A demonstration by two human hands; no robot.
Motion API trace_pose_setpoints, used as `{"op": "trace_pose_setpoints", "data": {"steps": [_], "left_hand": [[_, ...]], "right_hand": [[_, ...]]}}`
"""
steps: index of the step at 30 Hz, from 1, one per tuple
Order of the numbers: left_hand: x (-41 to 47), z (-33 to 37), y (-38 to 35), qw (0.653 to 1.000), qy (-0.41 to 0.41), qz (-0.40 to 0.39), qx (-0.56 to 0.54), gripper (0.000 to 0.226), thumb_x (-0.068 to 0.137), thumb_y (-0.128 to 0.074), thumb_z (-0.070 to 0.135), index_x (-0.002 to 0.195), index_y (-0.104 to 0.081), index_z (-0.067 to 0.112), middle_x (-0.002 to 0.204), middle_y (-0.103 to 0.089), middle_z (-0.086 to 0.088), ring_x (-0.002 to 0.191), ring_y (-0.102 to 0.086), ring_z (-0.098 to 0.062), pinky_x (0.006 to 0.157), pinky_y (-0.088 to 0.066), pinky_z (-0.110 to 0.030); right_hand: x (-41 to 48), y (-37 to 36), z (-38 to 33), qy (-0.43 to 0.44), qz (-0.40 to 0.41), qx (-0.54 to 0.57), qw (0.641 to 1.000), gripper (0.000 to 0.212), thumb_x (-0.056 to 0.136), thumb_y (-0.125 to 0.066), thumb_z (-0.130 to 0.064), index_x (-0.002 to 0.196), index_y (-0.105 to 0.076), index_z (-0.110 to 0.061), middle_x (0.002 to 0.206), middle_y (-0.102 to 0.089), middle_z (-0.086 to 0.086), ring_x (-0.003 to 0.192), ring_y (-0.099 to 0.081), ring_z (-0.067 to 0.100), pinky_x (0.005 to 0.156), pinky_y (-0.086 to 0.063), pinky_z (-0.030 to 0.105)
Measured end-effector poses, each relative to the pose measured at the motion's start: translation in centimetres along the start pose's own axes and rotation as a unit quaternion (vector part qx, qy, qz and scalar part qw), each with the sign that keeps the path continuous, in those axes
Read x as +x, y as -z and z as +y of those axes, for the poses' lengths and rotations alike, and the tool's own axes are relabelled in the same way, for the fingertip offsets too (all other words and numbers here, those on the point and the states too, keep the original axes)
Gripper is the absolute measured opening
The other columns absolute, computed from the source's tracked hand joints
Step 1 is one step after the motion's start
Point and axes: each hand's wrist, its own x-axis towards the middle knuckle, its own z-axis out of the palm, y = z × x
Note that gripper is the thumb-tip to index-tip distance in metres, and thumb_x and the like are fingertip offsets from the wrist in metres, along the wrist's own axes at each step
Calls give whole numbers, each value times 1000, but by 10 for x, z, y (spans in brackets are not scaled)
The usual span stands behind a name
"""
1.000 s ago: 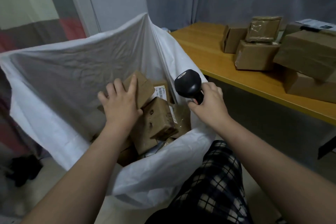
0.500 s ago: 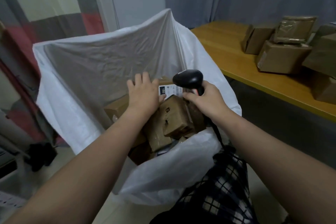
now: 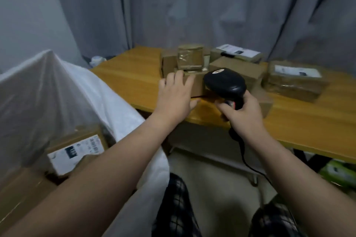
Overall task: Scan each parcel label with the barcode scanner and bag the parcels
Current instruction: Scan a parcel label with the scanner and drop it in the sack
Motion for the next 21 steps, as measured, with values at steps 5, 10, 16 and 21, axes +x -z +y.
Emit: {"op": "trace_pose_setpoints", "data": {"steps": [5,10,16,21], "left_hand": [[53,35,-22,990,-134,-5,46,103,87,-62,50,153,11,19,158,-9,-17,146,-14,-34,117,-17,-44],[75,43,-46,977,-183,-24,103,103,93,-56,38,144,31,19,161,-3,-16,148,-7,-33,119,-7,-45],[71,37,-45,978,-203,31,36,101,77,-73,39,148,-5,16,146,-41,-15,134,-39,-32,107,-35,-47],[57,28,-24,971,-211,105,-34,103,62,-83,34,143,-25,11,135,-50,-19,123,-47,-36,99,-44,-50]], "right_hand": [[13,50,20,-16,92,24,995,28,83,-71,-6,86,-53,-27,79,-59,14,79,-60,35,79,-52,52],[14,58,33,-28,107,55,992,21,83,-70,-6,86,-54,-18,77,-54,12,74,-56,26,77,-52,53],[8,53,40,-27,148,89,985,20,84,-71,-11,92,-57,-21,78,-59,-2,81,-61,20,79,-51,38],[0,57,38,-1,191,93,977,30,83,-72,-9,110,-58,-4,89,-62,3,90,-62,21,81,-50,33]]}}
